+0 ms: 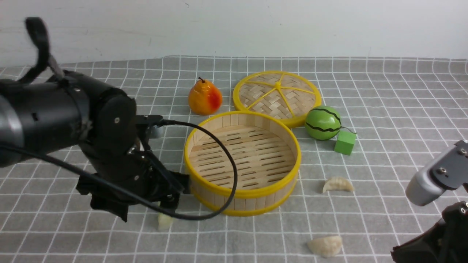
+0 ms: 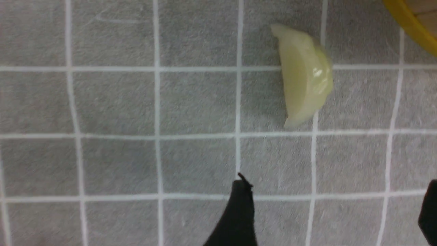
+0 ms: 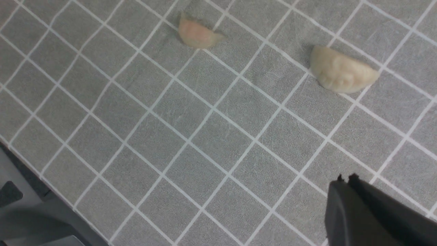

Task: Put the dumplings into the steamer on the table with the grey tablecloth.
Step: 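Reach for and grasp a dumpling on the table with the left gripper, then place the dumpling into the bamboo steamer basket with the left gripper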

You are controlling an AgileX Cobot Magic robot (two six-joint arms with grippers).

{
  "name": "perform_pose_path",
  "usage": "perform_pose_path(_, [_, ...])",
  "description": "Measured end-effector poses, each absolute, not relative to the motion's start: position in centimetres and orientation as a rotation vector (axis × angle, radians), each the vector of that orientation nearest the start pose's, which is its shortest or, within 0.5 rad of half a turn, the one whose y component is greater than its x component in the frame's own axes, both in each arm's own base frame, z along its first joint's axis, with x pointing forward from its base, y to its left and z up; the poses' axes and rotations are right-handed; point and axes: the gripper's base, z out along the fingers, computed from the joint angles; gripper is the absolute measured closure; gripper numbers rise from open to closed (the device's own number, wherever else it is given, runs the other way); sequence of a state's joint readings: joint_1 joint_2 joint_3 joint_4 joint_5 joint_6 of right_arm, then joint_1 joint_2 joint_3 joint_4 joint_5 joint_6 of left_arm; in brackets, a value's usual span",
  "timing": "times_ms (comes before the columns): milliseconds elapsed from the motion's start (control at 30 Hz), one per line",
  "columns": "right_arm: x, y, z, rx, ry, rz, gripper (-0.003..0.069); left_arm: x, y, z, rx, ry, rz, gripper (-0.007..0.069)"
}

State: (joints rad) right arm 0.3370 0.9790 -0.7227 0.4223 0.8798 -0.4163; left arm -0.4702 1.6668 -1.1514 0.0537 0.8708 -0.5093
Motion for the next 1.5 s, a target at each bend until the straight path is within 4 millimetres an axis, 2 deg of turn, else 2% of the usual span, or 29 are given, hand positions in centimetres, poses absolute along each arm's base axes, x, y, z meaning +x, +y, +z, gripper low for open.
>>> perform_pose_path(133, [15.2, 8.5, 28.6, -0.708, 2.467, 0.516, 0.0667, 30.8, -15.3, 21.4, -0.031, 2.894, -0.13, -0.0017])
perform_pose_path(400, [14.9, 8.6, 28.5, -0.717, 2.493, 0.538, 0.0662, 32.4, -16.2, 18.2, -0.036, 2.907, -0.128, 0.0123])
perform_pose_path(533, [14.9, 8.6, 28.5, -0.719, 2.496, 0.541, 0.0661, 32.7, -16.3, 16.9, -0.042, 2.93, -0.116, 0.0162])
perform_pose_path(800, [14.9, 8.6, 28.5, -0.721, 2.497, 0.541, 0.0658, 33.7, -15.1, 16.6, -0.118, 2.908, -0.139, 0.0169])
perform_pose_path(900, [14.9, 8.6, 28.5, -0.72, 2.496, 0.541, 0.0655, 33.9, -15.1, 16.4, -0.125, 2.904, -0.146, 0.0194])
perform_pose_path(967, [14.9, 8.6, 28.5, -0.72, 2.496, 0.541, 0.0653, 33.9, -15.2, 16.3, -0.115, 2.905, -0.145, 0.0256])
perform_pose_path(1067, [14.9, 8.6, 28.5, -0.722, 2.495, 0.541, 0.0652, 33.9, -15.2, 16.3, -0.094, 2.909, -0.152, 0.0387])
perform_pose_path(1133, [14.9, 8.6, 28.5, -0.722, 2.495, 0.541, 0.065, 34.0, -15.2, 16.4, -0.074, 2.911, -0.158, 0.0389])
perform_pose_path(1200, [14.9, 8.6, 28.5, -0.722, 2.495, 0.541, 0.065, 34.0, -15.2, 16.8, -0.009, 2.927, -0.141, 0.0386])
perform_pose_path(1267, [14.9, 8.6, 28.5, -0.719, 2.49, 0.539, 0.065, 34.1, -15.4, 18.2, 0.101, 2.944, -0.11, 0.0386])
perform_pose_path(1400, [15.1, 8.6, 28.6, -0.708, 2.474, 0.533, 0.0649, 35.4, -16.1, 24.5, 0.175, 2.834, -0.178, 0.0386])
perform_pose_path(1433, [15.1, 8.6, 28.6, -0.706, 2.472, 0.532, 0.0648, 35.5, -16.2, 24.9, 0.177, 2.827, -0.188, 0.0386])
perform_pose_path(1467, [15.2, 8.6, 28.6, -0.702, 2.466, 0.53, 0.0648, 36.0, -16.7, 27.4, 0.196, 2.766, -0.245, 0.0386])
perform_pose_path(1500, [15.2, 8.6, 28.7, -0.699, 2.461, 0.528, 0.0647, 36.3, -17.1, 28.7, 0.212, 2.734, -0.287, 0.0386])
